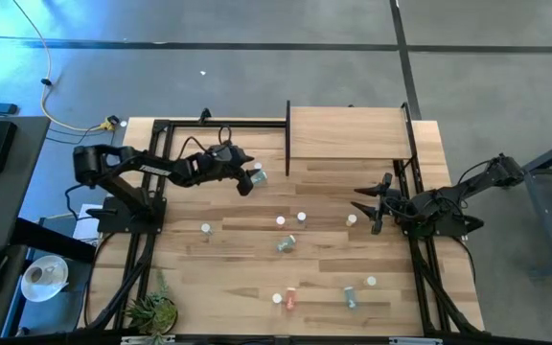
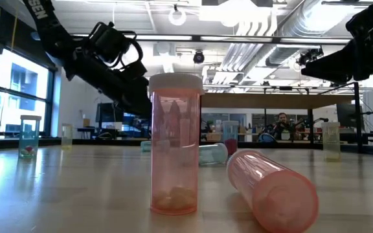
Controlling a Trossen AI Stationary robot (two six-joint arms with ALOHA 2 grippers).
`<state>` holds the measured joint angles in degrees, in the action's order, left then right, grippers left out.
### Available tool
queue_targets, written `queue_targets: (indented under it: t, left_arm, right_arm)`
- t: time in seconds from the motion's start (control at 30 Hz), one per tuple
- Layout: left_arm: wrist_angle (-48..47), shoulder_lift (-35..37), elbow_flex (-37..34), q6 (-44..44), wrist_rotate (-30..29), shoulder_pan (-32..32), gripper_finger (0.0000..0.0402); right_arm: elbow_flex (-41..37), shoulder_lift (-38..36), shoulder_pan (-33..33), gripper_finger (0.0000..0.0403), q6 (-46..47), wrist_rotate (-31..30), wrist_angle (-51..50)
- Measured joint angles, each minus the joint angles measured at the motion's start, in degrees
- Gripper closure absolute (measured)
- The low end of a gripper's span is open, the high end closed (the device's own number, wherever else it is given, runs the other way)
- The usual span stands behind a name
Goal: Pick and place medicine bottles onto shelf by color
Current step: Put the top blue pill bottle on the shelf
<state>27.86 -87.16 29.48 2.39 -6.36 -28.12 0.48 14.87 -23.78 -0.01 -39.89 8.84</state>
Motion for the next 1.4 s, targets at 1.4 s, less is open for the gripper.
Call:
queue_targets:
  t: [1.4]
  left_arm:
    - [9.41, -10.02, 0.01, 0.43, -1.81, -0.04, 0.0239]
  right_arm:
    - [0.0, 0.04, 0.0, 0.0221, -0.02, 0.0, -0.01]
